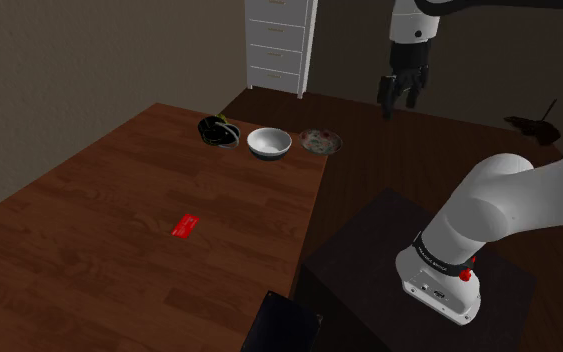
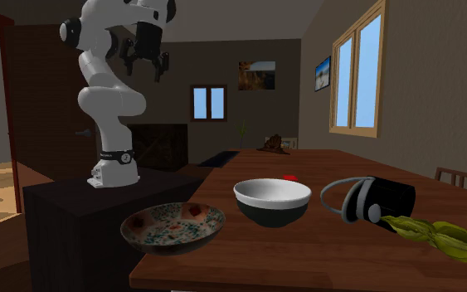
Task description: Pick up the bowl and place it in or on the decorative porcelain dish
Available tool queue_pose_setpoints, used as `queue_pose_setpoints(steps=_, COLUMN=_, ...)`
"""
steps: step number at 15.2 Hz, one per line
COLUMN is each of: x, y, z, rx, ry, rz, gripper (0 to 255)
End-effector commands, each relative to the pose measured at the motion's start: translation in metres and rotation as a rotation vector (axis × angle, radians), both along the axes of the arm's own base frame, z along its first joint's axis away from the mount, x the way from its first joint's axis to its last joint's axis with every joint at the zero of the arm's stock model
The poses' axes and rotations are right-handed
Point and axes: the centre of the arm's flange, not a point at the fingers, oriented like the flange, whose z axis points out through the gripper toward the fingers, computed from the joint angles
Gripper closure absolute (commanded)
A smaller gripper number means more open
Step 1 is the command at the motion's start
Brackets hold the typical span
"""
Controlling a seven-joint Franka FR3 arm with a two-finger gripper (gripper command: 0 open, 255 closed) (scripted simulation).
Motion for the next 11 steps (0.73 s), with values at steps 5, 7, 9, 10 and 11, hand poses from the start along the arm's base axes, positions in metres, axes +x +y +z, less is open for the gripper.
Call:
queue_pose_setpoints(steps=5, x=0.041, y=-0.001, z=-0.03, rx=0.001, ry=-0.014, rz=-0.025, gripper=0)
queue_pose_setpoints(steps=7, x=0.062, y=-0.001, z=-0.045, rx=0.001, ry=-0.021, rz=-0.037, gripper=0)
queue_pose_setpoints(steps=9, x=0.083, y=-0.002, z=-0.059, rx=0.002, ry=-0.028, rz=-0.05, gripper=0)
queue_pose_setpoints(steps=10, x=0.094, y=-0.003, z=-0.066, rx=0.002, ry=-0.031, rz=-0.056, gripper=0)
queue_pose_setpoints(steps=11, x=0.104, y=-0.004, z=-0.074, rx=0.002, ry=-0.035, rz=-0.062, gripper=0)
